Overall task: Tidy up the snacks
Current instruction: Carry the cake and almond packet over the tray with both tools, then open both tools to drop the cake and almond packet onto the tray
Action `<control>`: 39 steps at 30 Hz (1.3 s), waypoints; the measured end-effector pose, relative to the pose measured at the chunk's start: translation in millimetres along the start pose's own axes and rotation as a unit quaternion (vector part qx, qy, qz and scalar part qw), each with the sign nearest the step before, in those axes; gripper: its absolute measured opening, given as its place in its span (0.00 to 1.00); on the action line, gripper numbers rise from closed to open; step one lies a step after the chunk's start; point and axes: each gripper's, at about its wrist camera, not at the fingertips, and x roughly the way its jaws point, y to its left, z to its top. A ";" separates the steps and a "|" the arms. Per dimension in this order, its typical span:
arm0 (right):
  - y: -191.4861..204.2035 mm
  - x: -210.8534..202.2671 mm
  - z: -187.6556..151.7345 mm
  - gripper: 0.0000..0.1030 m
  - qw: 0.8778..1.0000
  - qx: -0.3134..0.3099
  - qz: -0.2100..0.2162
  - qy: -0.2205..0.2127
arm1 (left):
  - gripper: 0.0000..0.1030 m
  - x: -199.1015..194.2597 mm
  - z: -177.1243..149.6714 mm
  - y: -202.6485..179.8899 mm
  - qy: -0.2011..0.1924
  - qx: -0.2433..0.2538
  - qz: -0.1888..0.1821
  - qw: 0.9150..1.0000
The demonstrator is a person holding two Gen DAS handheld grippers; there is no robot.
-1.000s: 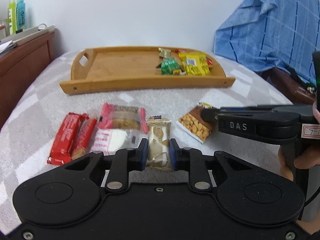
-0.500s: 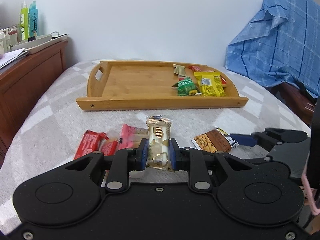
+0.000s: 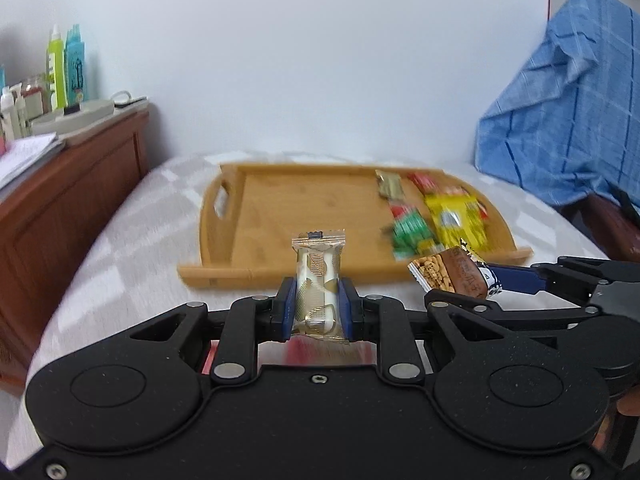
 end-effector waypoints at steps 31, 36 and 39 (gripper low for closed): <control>1.3 113.9 38.5 0.63 0.999 -0.002 0.028 0.020 | 0.21 137.1 31.7 34.2 0.052 -0.030 0.011 0.998; 2.9 113.6 35.1 0.70 0.999 -0.005 0.030 0.020 | 0.22 142.7 30.4 34.3 0.062 -0.031 0.011 0.998; 4.1 110.7 34.9 0.74 0.999 -0.005 0.030 0.014 | 0.29 139.5 31.9 34.9 0.059 -0.034 0.016 0.998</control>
